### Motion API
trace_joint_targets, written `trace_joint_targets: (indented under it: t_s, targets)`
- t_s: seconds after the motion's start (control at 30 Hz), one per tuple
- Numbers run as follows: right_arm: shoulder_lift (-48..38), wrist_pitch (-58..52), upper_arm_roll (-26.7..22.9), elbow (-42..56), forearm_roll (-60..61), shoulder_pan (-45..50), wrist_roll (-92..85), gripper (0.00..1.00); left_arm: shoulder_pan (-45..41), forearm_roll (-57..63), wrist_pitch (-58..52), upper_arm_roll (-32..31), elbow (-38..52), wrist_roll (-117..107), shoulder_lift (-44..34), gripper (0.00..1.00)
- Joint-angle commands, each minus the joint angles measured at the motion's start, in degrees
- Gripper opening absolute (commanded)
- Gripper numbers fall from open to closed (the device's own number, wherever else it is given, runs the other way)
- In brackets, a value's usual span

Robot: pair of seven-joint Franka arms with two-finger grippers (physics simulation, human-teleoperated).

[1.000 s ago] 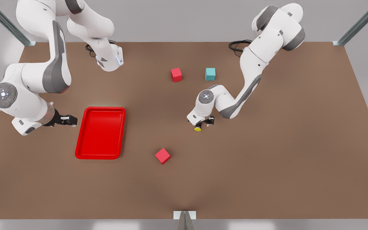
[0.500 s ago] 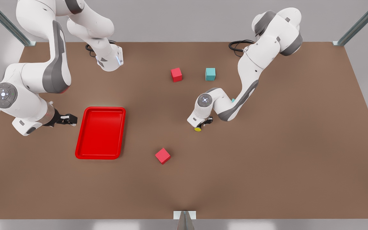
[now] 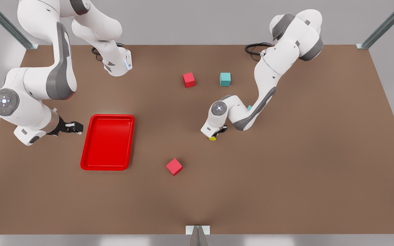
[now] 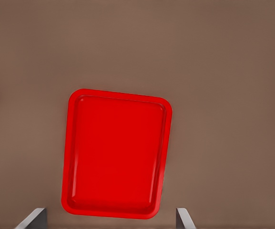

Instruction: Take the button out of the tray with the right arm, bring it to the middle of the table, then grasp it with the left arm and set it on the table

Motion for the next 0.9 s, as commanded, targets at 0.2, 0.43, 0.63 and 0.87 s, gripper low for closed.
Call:
trace_joint_targets:
  t_s: [0.2, 0.43, 0.63, 0.87]
  targets:
    - [-0.06, -0.03, 0.01, 0.2, 0.04, -0.02, -1.0, 1.0, 0.28, -0.42, -0.26, -0.01, 2.04, -1.41, -0.11, 0.4]
    - [-0.06, -0.03, 0.01, 0.11, 0.04, -0.02, -1.0, 1.0, 1.95, -0.59, -16.77, 1.13, 11.26, -6.68, -0.73, 0.4]
    - [-0.06, -0.03, 0.01, 0.2, 0.04, 0.06, -1.0, 1.0, 1.6, 23.57, -40.42, 3.59, 18.21, -70.75, -0.38, 0.4]
    - [-0.06, -0.03, 0.01, 0.11, 0.04, 0.15, -0.91, 1.0, 1.51, 50.12, -64.59, 3.68, 18.21, -100.9, 2.35, 0.4]
